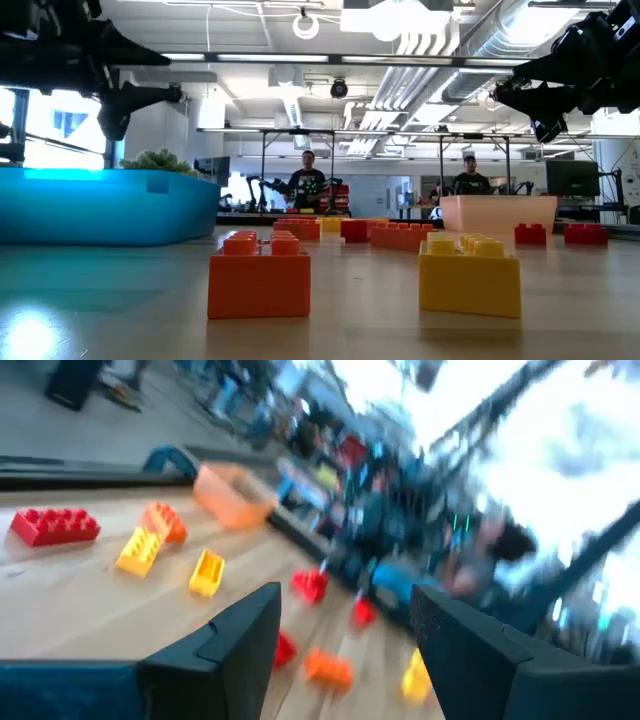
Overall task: Sort & place blocks by color
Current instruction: Put the orange game piece into the blue bin
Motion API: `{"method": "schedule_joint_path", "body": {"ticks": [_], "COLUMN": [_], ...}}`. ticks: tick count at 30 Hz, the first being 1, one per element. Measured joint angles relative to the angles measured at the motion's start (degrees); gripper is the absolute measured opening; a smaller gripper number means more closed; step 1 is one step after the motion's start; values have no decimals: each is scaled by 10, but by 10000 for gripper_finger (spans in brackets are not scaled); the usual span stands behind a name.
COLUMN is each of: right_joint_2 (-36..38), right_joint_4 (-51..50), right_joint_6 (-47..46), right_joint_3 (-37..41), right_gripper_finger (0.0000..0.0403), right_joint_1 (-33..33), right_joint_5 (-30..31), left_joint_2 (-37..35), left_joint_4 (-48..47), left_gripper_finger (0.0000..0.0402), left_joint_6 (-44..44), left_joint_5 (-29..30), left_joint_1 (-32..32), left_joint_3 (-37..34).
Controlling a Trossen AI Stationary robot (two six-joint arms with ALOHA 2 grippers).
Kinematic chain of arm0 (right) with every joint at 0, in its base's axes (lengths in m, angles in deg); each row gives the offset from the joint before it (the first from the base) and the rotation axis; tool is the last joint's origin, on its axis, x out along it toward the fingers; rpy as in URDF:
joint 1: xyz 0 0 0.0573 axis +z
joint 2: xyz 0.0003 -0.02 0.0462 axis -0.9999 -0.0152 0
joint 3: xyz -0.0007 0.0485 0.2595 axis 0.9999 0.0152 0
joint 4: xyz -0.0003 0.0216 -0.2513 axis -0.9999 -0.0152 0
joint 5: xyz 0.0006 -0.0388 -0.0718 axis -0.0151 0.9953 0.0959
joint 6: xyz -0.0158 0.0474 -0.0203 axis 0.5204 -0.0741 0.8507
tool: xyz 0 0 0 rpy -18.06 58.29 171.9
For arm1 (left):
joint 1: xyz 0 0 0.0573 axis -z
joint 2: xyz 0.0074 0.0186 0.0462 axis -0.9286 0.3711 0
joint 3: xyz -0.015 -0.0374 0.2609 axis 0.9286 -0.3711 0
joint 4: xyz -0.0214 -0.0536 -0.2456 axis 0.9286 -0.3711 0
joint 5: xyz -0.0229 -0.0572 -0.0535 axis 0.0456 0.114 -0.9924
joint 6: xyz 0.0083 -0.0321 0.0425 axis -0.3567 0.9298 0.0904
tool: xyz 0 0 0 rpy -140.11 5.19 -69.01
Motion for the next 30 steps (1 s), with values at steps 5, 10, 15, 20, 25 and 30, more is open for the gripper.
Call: {"method": "schedule_joint_path", "body": {"ticks": [5, 10, 15, 20, 25, 30], "right_joint_2": [0, 0, 0, 0, 0, 0], "right_joint_4": [0, 0, 0, 0, 0, 0], "right_joint_6": [0, 0, 0, 0, 0, 0], "right_joint_3": [0, 0, 0, 0, 0, 0], "right_gripper_finger": [195, 195, 195, 195, 195, 195], "right_joint_1": [0, 0, 0, 0, 0, 0], "right_joint_5": [0, 0, 0, 0, 0, 0], "left_joint_2": [0, 0, 0, 0, 2, 28], "left_joint_4": [73, 123, 165, 212, 209, 176], "left_gripper_finger": [213, 213, 213, 213, 213, 213], "left_joint_6": [14, -14, -28, -89, -156, -249], "left_joint_5": [37, 52, 114, 110, 65, 21], "left_joint_1": [0, 0, -1, -10, -19, -26], "left_joint_3": [0, 0, 0, 4, 55, 128]}}
